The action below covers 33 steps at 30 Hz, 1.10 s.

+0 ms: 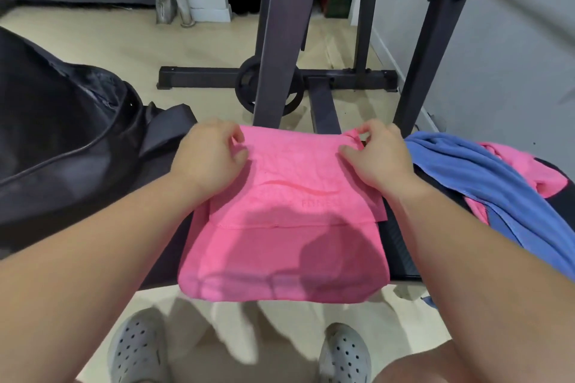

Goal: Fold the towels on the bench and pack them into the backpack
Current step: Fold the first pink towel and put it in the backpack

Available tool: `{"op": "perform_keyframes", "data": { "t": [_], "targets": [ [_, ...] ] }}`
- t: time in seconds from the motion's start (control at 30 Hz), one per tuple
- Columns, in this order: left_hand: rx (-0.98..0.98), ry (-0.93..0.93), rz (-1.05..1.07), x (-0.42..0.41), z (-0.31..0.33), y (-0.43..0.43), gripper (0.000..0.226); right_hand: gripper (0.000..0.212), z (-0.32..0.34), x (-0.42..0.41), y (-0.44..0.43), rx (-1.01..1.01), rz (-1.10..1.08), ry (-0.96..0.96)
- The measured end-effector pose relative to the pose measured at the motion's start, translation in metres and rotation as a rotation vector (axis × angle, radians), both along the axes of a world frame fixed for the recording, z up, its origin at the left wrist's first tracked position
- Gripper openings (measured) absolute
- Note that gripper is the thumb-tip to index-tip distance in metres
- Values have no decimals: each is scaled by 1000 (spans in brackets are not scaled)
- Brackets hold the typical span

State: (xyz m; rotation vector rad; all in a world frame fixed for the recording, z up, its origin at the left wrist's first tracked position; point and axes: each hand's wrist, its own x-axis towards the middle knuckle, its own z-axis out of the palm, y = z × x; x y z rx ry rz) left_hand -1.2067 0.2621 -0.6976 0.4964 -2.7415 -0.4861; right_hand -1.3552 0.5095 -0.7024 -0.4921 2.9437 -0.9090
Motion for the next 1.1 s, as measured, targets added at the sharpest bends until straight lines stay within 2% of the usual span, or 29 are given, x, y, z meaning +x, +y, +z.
{"op": "perform_keyframes", "data": {
  "t": [0.03,0.13,0.27,0.33,0.4,0.67,0.8,0.93,1.1],
  "targets": [
    [17,-9,-45,14,1,7,13,33,-1,9,4,3,45,-13],
    [30,-86,-165,57,4,27,30,24,-1,35,20,92,186,-50],
    [-52,-260,-222,92,-2,34,53,40,5,61,46,243,319,-132],
    [-90,-265,-216,98,-4,35,47,53,6,70,57,310,362,-123],
    [-131,-252,-209,99,-3,39,40,55,6,76,63,303,380,-95],
    [-162,-220,-125,88,-7,44,27,28,0,80,61,315,327,135],
    [-136,-147,-109,83,-15,42,19,26,-4,81,54,318,341,187],
    [-109,10,-63,81,-14,35,13,18,-4,77,47,292,341,266],
    [-107,114,-18,82,-2,20,12,22,-1,72,47,238,295,290]
  ]
}}
